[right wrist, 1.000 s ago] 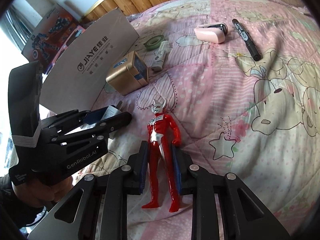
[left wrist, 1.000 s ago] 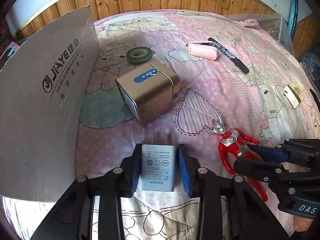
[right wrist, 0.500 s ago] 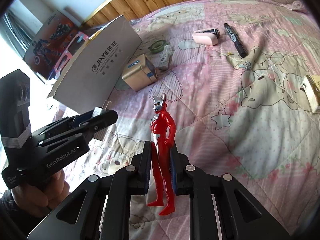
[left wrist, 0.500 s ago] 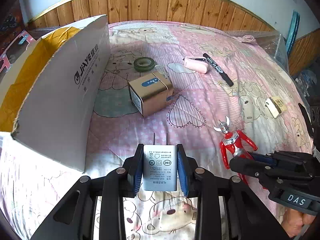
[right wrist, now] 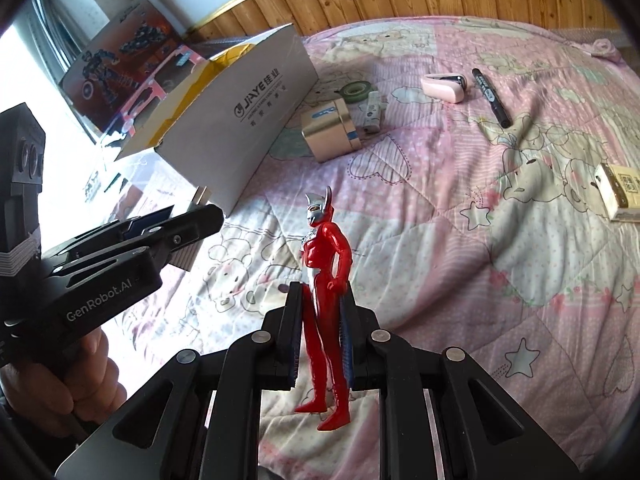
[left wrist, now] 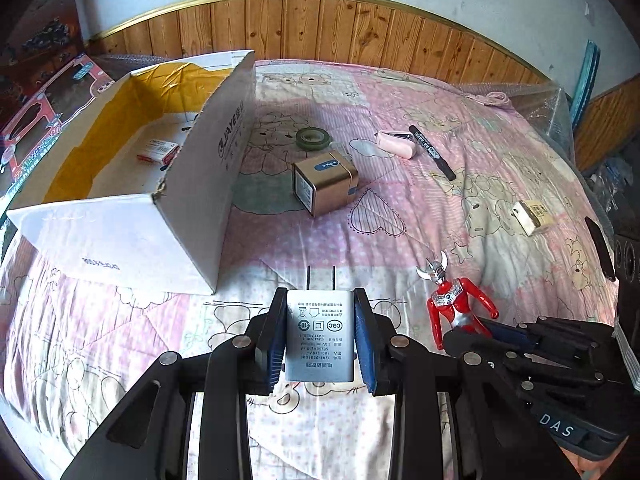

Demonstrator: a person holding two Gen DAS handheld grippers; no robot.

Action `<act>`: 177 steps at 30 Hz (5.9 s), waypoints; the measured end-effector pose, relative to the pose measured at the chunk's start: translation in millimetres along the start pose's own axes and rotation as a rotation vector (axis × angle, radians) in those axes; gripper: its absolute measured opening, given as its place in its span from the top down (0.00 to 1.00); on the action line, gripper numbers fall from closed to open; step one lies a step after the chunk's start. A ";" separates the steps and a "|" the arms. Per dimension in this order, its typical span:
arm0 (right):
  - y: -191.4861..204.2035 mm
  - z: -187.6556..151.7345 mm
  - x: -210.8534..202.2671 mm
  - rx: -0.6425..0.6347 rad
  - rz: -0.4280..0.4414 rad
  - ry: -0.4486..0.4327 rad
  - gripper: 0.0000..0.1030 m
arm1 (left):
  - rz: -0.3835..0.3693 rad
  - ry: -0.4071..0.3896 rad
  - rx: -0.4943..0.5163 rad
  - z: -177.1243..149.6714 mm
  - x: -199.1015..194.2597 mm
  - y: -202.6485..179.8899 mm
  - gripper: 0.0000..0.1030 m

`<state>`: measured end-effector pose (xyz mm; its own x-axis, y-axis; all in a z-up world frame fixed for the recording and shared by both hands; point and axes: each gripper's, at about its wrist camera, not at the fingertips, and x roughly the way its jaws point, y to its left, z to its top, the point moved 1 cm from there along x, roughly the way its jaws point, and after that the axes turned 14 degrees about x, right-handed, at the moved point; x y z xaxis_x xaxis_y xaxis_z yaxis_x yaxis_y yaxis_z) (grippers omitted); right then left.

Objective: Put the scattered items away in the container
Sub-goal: 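Carry the charger with the left tool while the right tool carries the figure over the box, then open the right tool while the left tool opens, releasing figure and charger into the box, then move both tools back toward the remaining items on the bed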

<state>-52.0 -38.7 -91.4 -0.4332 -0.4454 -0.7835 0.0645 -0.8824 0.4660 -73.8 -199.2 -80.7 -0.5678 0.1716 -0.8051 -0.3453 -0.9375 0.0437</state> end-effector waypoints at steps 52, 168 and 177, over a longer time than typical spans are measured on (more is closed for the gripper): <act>206.2 116.0 8.6 -0.316 0.114 -0.024 0.83 | 0.144 -0.140 -0.170 53.6 -68.6 177.1 0.69; -89.0 34.5 -52.9 0.340 0.148 -0.131 0.73 | -0.007 0.045 0.024 55.8 -17.0 -33.3 0.62; -173.1 40.4 -71.6 0.532 0.106 -0.198 0.72 | -0.001 0.101 0.091 80.8 42.7 -61.3 0.57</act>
<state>-68.5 152.1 -99.4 -0.6122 -0.4451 -0.6536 -0.3223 -0.6143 0.7203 -137.2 -110.0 -69.9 -0.4912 0.1365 -0.8603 -0.4143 -0.9054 0.0929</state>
